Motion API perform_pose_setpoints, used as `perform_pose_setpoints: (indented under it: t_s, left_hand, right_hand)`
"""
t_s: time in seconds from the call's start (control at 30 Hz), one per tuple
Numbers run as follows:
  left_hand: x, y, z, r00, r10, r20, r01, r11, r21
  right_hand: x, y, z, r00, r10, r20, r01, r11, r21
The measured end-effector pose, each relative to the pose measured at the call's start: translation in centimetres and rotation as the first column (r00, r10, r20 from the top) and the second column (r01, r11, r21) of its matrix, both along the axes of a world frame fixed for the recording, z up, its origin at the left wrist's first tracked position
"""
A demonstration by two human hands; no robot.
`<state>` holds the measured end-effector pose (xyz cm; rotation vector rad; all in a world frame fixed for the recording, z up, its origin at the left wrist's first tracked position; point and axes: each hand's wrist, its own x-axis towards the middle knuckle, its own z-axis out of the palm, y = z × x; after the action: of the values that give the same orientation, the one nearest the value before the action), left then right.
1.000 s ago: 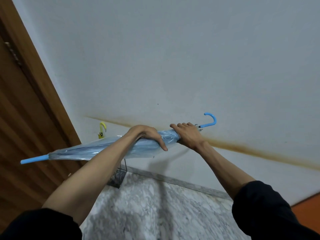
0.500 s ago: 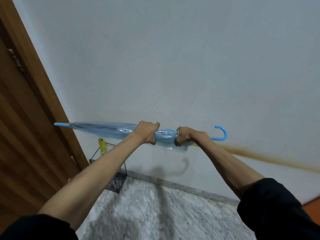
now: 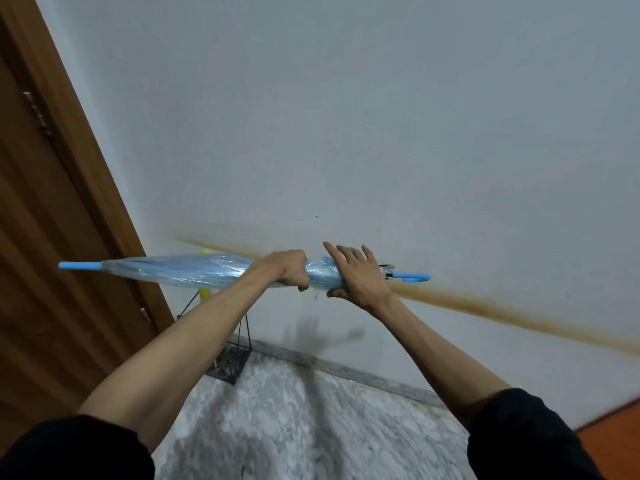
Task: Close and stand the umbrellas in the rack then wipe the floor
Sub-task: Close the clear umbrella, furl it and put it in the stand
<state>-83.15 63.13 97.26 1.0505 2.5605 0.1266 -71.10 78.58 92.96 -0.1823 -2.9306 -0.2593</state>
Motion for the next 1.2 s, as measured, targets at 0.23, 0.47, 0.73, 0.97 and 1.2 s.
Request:
perform_pose_setpoints:
  t_s: [0.23,0.47,0.73,0.97,1.2]
  left_hand:
    - [0.3,-0.2,1.3,0.974,0.020,0.226,-0.001,0.996,-0.086]
    - [-0.1,0.2,0.9,0.960,-0.141,-0.243,0.144,0.990,-0.005]
    - [0.8,0.7,0.0,0.855,-0.138,-0.501,0.158,0.987,-0.003]
    - [1.1,1.3,0.8,0.937,-0.079,-0.339,0.093,0.995,0.027]
    - [1.0,1.9,1.4,0.997,0.005,0.082,-0.008,0.999,0.034]
  right_hand:
    - [-0.2,1.2,1.7,1.000,-0.009,0.025,0.009,1.000,0.003]
    - [-2.1,2.3,4.3,0.914,-0.128,0.385,0.266,0.906,-0.329]
    - [-2.7,1.9,5.7,0.867,-0.143,0.477,0.255,0.950,-0.179]
    - [-2.7,-0.7,3.4,0.988,0.012,0.153,0.004,0.995,-0.103]
    - [-1.3,2.2,1.9,0.963,0.186,-0.195,-0.172,0.981,0.084]
